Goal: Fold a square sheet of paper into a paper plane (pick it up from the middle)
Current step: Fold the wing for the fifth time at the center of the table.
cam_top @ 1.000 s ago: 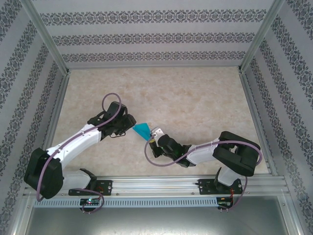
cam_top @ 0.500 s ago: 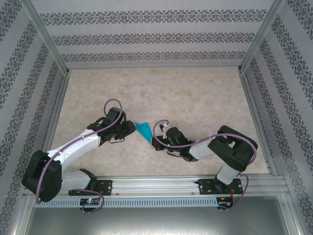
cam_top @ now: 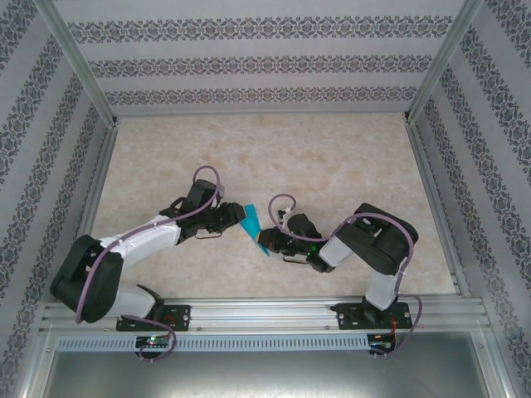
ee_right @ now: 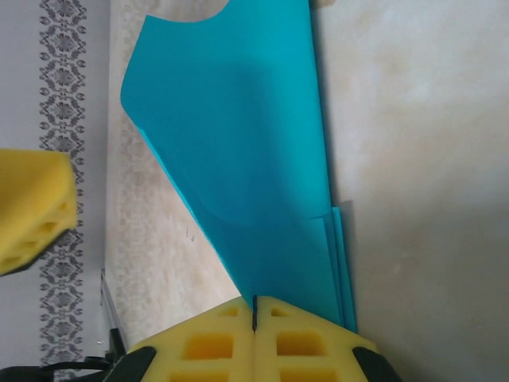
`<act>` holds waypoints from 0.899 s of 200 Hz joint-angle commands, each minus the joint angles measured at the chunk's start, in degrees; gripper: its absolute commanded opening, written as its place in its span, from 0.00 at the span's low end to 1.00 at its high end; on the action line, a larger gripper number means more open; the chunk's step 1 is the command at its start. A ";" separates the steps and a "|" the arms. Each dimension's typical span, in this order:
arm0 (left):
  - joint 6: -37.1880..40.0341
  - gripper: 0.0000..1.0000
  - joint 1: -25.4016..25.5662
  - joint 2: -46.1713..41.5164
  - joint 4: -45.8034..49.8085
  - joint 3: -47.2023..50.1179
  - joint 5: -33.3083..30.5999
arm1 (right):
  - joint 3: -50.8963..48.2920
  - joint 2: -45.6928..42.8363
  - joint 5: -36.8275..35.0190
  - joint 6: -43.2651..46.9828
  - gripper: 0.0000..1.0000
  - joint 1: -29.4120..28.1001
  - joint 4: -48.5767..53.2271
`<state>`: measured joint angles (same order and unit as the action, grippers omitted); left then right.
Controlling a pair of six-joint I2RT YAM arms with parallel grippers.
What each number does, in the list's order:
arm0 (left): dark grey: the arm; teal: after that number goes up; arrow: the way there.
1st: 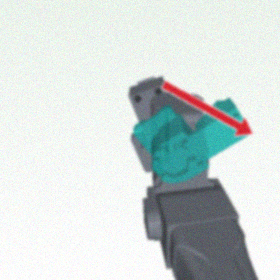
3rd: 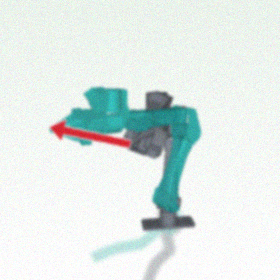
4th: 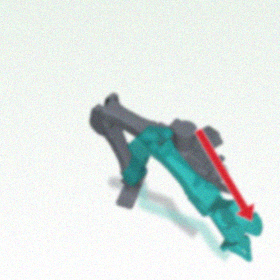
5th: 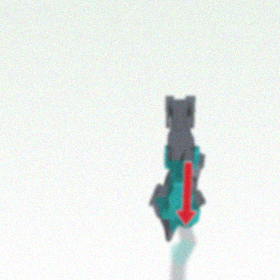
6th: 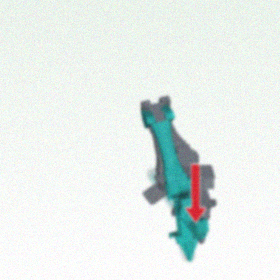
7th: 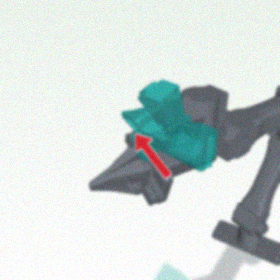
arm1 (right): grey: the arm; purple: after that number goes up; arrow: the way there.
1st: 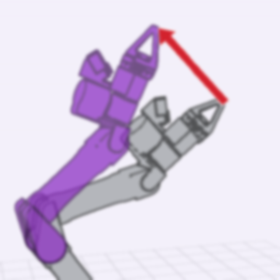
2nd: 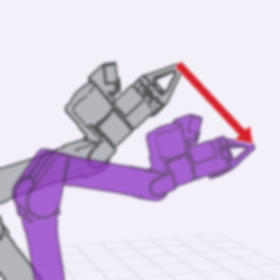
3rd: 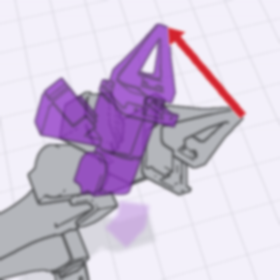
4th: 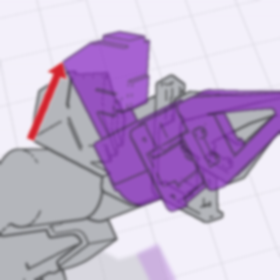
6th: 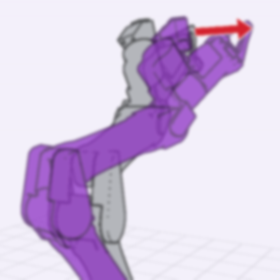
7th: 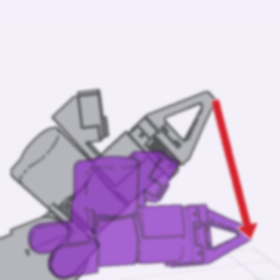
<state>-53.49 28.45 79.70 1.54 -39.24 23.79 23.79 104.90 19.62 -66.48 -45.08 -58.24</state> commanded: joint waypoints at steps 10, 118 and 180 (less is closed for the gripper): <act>2.50 0.44 1.96 3.80 -6.23 -2.10 3.83 | -1.46 1.90 1.54 -5.54 0.00 0.95 -7.98; 3.13 0.43 3.72 14.61 -10.48 -6.55 4.32 | -2.35 0.48 0.31 -4.03 0.07 1.10 -6.42; 3.56 0.43 3.78 15.70 -10.34 -7.18 3.88 | -1.48 -5.24 -1.75 3.29 0.24 0.34 6.37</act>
<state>-51.55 31.55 94.89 -6.96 -44.66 27.88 21.96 102.80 19.73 -68.29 -44.40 -58.59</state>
